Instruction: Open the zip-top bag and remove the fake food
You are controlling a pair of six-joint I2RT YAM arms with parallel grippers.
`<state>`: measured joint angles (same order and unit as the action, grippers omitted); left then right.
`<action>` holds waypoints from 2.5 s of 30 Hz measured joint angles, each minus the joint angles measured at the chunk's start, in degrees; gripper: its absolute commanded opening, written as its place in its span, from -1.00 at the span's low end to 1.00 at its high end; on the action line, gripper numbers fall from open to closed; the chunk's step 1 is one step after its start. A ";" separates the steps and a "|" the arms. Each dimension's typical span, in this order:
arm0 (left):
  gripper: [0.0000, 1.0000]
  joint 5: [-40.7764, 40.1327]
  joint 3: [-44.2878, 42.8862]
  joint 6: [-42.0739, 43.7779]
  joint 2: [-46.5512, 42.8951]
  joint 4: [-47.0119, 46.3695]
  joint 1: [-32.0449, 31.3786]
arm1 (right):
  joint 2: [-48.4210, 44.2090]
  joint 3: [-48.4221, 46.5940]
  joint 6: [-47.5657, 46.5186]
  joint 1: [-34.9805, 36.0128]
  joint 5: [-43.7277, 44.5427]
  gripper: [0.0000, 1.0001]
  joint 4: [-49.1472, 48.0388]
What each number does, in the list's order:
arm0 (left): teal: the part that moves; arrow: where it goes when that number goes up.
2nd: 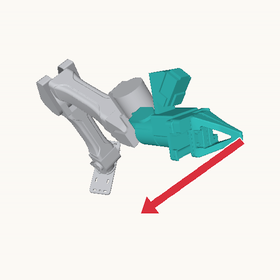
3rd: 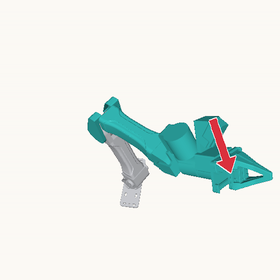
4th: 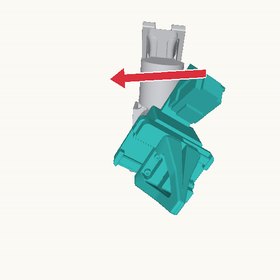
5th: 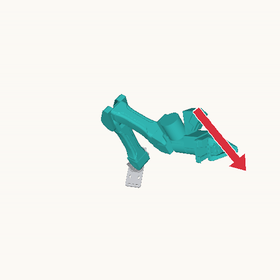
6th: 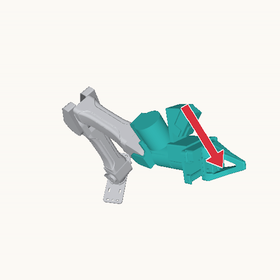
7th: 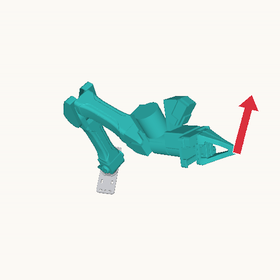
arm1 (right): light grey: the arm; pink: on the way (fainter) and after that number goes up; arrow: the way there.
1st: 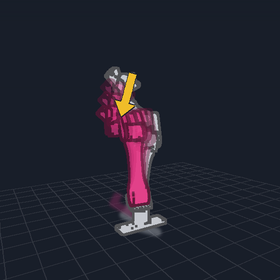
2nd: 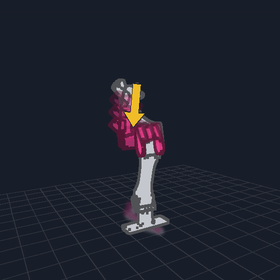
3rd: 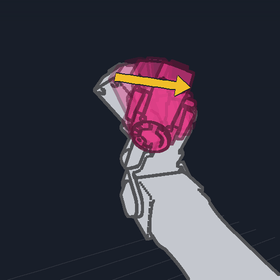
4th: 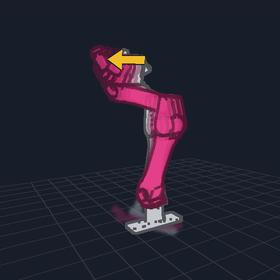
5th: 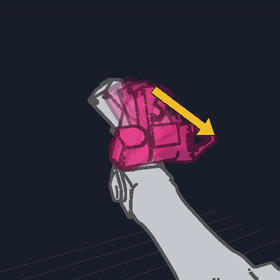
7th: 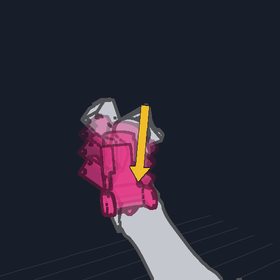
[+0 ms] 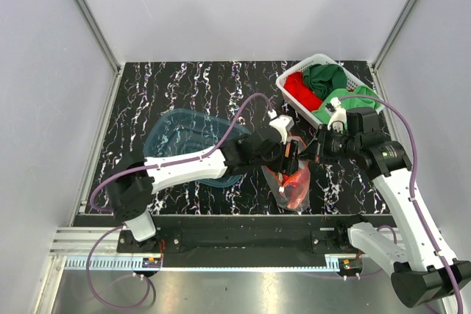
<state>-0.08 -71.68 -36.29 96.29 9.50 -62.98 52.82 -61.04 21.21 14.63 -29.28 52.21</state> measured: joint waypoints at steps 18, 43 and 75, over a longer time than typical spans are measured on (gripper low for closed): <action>0.93 0.74 0.50 -4.83 4.35 -3.23 -0.48 | -1.57 1.88 -0.35 0.00 1.88 -1.00 2.05; -1.00 -1.38 -5.49 3.89 -2.86 4.37 -0.61 | -4.72 2.93 -0.46 0.00 4.22 -1.00 1.70; -1.00 -14.97 18.69 4.39 -39.15 19.23 13.11 | -5.90 3.96 -0.44 0.37 5.97 -1.00 1.27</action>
<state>-15.05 -52.99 -31.90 57.14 28.73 -49.87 46.92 -57.08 20.78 15.00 -23.31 53.47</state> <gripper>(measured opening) 0.690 0.010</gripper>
